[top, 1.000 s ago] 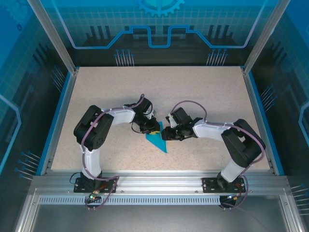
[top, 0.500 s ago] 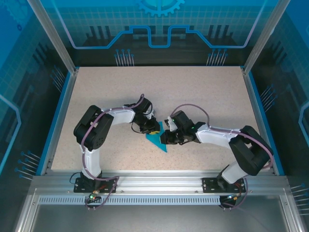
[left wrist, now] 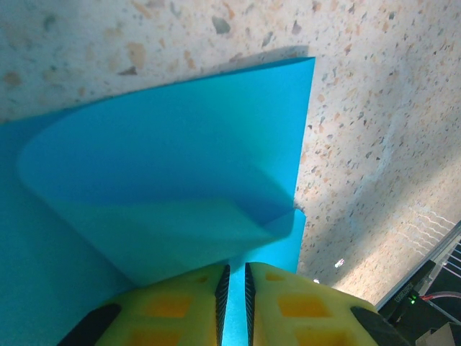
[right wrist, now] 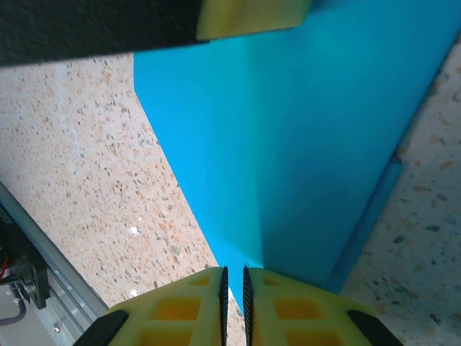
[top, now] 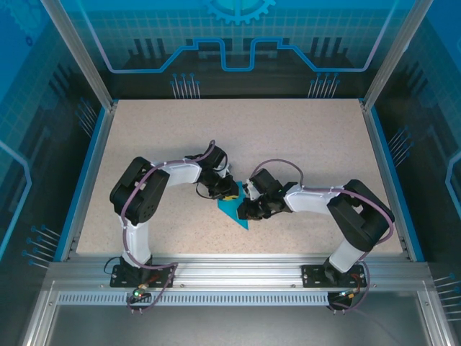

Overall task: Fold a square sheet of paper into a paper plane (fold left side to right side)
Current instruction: Fourth fold the wing at the center of the table.

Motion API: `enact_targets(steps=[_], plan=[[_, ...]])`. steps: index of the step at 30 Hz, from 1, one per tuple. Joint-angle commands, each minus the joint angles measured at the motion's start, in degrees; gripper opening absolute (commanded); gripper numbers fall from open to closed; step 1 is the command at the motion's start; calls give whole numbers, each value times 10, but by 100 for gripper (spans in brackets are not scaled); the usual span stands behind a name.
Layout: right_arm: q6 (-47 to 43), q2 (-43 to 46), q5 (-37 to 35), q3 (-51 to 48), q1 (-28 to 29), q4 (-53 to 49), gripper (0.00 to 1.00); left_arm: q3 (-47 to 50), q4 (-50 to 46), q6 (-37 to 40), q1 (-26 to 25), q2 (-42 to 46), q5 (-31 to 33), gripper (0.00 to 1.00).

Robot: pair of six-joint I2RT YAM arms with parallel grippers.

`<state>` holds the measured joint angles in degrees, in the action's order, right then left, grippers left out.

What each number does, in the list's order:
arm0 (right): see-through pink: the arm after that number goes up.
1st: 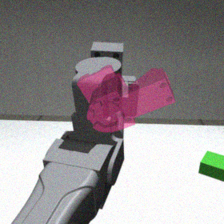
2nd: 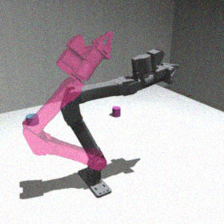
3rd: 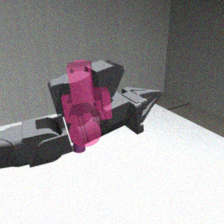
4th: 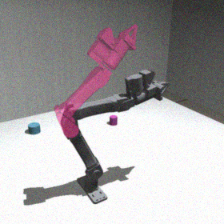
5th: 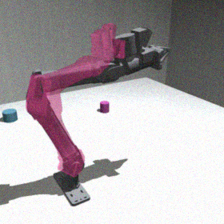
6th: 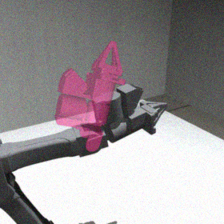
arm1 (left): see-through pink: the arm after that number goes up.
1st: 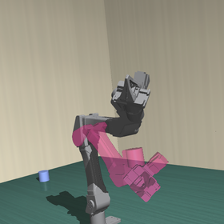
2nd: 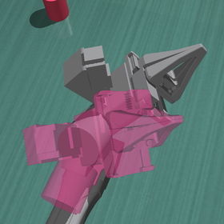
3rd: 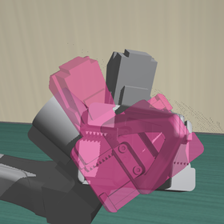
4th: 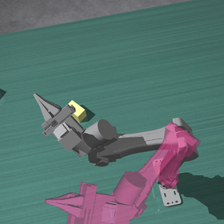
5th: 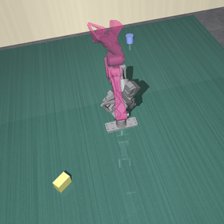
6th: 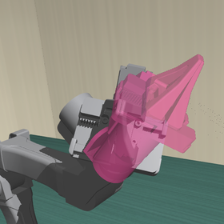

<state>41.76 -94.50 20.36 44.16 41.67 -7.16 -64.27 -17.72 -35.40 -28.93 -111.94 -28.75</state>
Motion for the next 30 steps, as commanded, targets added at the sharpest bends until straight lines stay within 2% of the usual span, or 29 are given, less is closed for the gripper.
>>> enact_targets(steps=[1, 30], plan=[[-17, -10, -14, 15, 10, -55, 16, 26, -40, 13, -3, -17, 40, 20], [-49, -14, -66, 45, 48, -187, 17, 23, -43, 15, -2, -22, 44, 19]])
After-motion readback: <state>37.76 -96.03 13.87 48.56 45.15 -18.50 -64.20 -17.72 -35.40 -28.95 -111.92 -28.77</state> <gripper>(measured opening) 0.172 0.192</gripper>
